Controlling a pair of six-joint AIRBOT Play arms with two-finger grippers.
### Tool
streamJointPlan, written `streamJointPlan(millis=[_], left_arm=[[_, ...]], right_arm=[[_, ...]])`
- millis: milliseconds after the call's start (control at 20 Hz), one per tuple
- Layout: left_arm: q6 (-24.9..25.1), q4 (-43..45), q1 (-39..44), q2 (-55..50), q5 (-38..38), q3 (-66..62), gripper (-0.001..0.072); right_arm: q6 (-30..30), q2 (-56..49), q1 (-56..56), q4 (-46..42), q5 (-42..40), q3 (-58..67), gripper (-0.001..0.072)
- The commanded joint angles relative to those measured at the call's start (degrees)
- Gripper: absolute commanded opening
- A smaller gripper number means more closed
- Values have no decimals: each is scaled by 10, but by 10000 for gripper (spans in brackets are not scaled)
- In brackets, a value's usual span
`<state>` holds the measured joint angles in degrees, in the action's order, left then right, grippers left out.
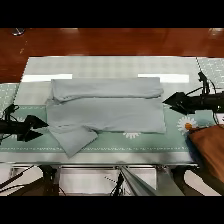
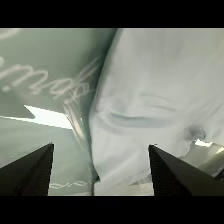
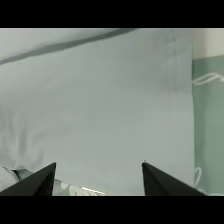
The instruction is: Fold the shirts.
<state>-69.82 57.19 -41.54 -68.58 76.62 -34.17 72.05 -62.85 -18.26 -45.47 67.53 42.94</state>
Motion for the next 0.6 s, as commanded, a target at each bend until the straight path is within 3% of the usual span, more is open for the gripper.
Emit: streamJointPlan(millis=[0,150,300,550], left_arm=[[17,-23,4,12,-28,56,705],[20,-32,15,11,-46,73,705],[67,-104,30,10,-59,102,705],[79,-105,69,10,-81,126,701]], right_arm=[[-23,38,-1,32,-5,-69,623],[-24,38,-1,33,-11,-70,623],[-23,38,-1,35,-21,-70,623],[-23,38,-21,31,-57,-69,623]])
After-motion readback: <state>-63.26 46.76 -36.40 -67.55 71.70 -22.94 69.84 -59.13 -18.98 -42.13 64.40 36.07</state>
